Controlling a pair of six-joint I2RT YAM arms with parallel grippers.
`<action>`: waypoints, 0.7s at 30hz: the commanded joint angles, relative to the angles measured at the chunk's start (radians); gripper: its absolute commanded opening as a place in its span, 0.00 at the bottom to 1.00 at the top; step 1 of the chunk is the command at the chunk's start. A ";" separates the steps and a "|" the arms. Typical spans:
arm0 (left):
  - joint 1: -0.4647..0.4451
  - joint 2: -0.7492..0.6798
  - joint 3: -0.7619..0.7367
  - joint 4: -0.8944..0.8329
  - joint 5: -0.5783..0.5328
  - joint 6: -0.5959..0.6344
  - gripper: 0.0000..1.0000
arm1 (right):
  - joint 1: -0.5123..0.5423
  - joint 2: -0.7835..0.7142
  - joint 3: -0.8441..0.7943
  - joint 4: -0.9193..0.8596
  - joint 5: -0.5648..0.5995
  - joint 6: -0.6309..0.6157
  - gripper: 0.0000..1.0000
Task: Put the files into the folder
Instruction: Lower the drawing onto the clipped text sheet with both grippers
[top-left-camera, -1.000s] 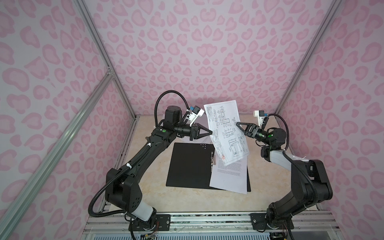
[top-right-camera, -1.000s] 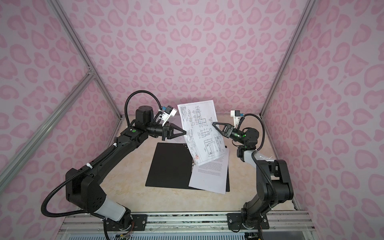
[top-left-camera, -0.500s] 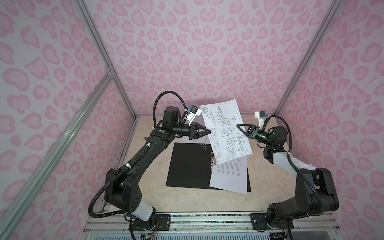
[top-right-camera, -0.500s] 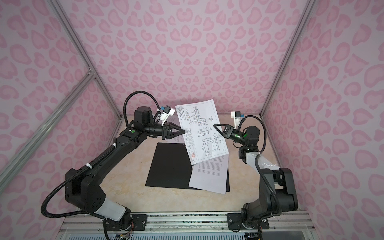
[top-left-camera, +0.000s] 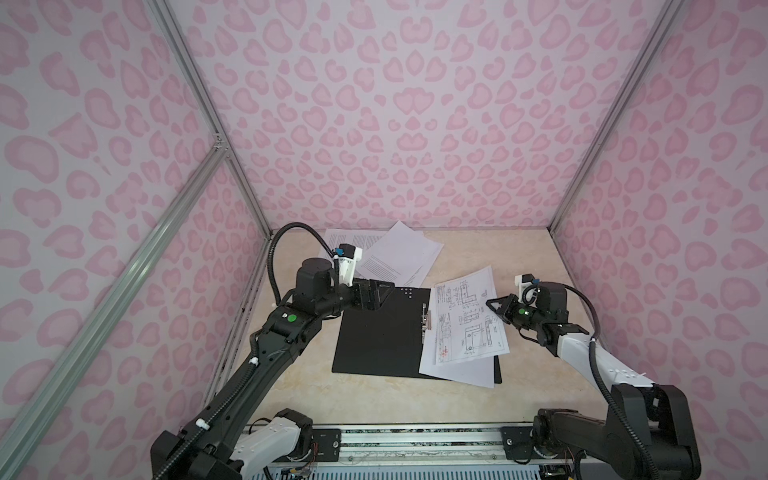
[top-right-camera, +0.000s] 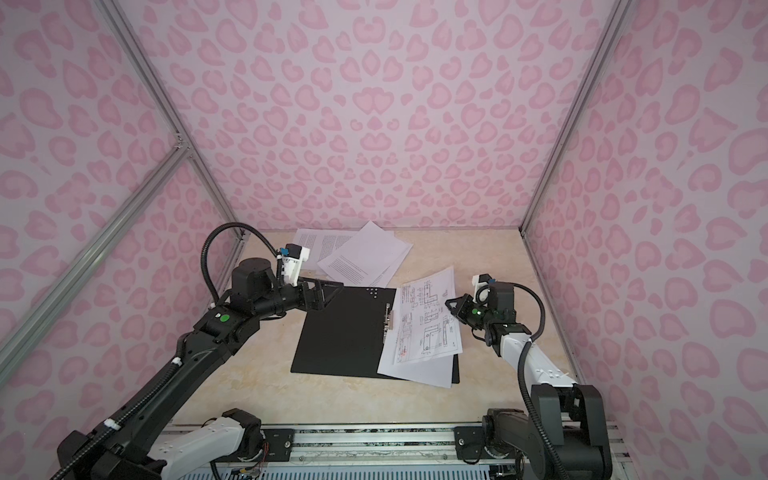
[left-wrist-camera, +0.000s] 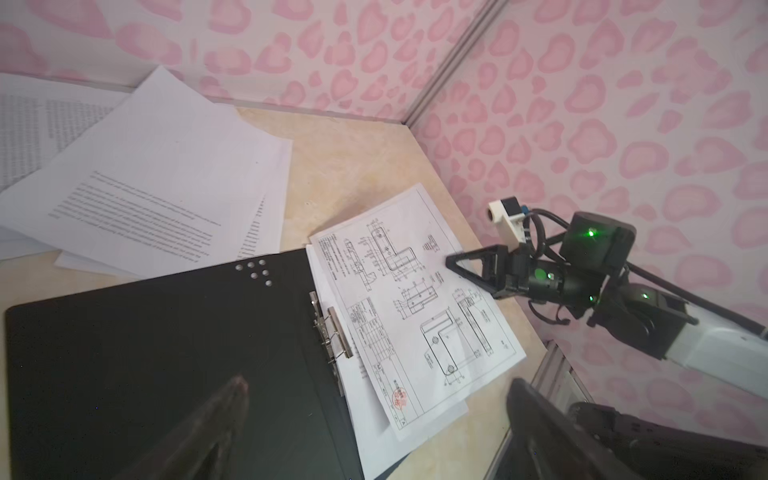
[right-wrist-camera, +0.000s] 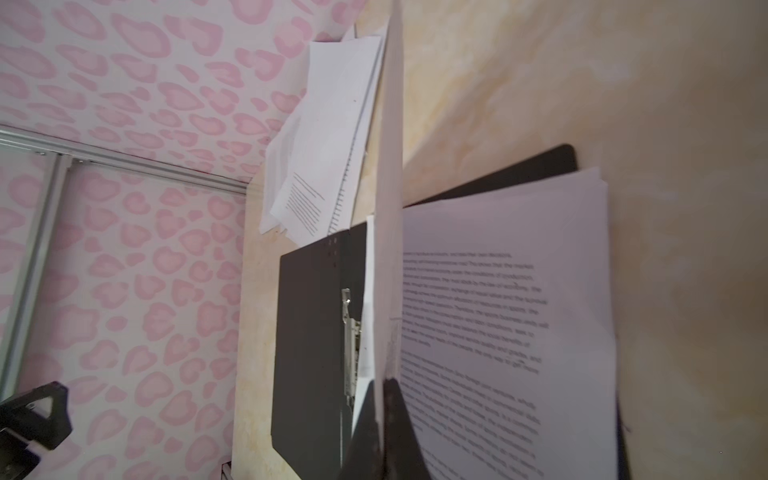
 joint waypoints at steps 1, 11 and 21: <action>0.034 -0.020 -0.065 -0.070 -0.024 -0.023 0.98 | 0.002 -0.017 -0.053 -0.020 0.092 -0.032 0.00; -0.040 0.082 -0.110 -0.160 0.238 0.060 0.98 | 0.025 -0.031 -0.124 0.040 0.159 0.002 0.00; -0.064 0.096 -0.101 -0.165 0.222 0.085 0.98 | 0.095 -0.053 -0.188 0.099 0.214 0.059 0.00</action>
